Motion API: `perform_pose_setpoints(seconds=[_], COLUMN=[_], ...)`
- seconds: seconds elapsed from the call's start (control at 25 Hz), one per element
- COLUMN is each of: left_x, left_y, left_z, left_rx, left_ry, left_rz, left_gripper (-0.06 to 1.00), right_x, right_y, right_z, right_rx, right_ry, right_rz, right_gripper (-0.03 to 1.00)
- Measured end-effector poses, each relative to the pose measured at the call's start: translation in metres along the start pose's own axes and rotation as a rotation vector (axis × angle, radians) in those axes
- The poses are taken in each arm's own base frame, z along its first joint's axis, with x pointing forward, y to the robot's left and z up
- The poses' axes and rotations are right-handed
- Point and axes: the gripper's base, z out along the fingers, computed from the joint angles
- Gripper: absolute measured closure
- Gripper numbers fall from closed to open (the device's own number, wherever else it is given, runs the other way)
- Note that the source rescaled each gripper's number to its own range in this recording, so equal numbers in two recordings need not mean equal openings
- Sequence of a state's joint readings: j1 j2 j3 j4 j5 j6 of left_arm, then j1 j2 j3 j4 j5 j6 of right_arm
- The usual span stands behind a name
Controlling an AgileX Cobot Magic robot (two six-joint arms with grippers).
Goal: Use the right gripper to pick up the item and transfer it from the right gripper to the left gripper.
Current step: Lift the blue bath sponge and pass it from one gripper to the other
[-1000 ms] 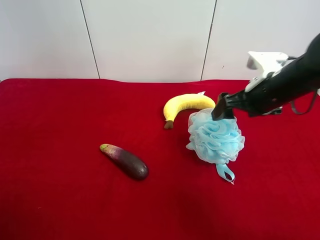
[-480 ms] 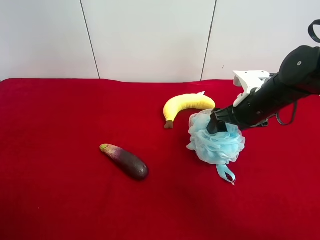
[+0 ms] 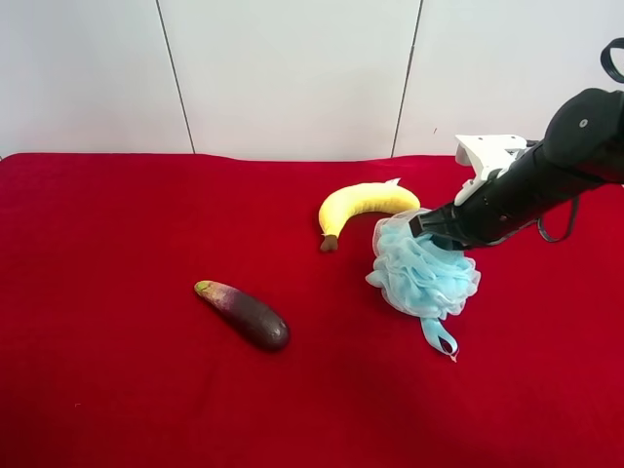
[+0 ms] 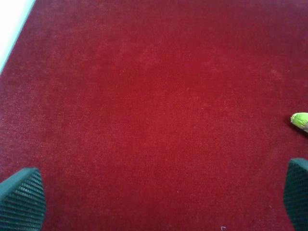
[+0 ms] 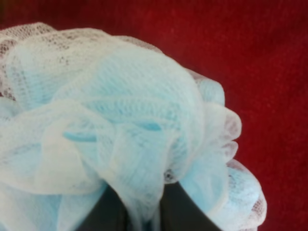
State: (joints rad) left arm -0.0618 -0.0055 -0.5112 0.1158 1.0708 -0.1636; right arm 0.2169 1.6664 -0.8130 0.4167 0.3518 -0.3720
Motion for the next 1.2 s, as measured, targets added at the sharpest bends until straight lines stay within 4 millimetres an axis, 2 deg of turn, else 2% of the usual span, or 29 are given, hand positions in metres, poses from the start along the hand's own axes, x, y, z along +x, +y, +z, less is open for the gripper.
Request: perform_pose_setpoints(seconds=[0.68,0.8,0.96,1.2], left_x=[0.000,0.000,0.000,0.000], left_y=[0.000,0.000,0.000,0.000], left_z=[0.000,0.000,0.000,0.000], left_rx=[0.000,0.000,0.000,0.000], left_ry=[0.000,0.000,0.000,0.000], left_rz=[0.000,0.000,0.000,0.000], left_gripper=[-0.06,-0.06,-0.06,-0.06], right_x=[-0.002,-0.005,-0.010,-0.013], right_y=[0.000,0.003,0.009,0.035], right_z=[-0.001,-0.008,-0.027,-0.050], right_rx=[-0.004,-0.016,-0.050,-0.145], right_ry=[-0.023,-0.048,-0.106,-0.179], right_rz=[-0.008,-0.022,-0.033,-0.091], right_gripper=[0.96,0.96,0.97,0.97])
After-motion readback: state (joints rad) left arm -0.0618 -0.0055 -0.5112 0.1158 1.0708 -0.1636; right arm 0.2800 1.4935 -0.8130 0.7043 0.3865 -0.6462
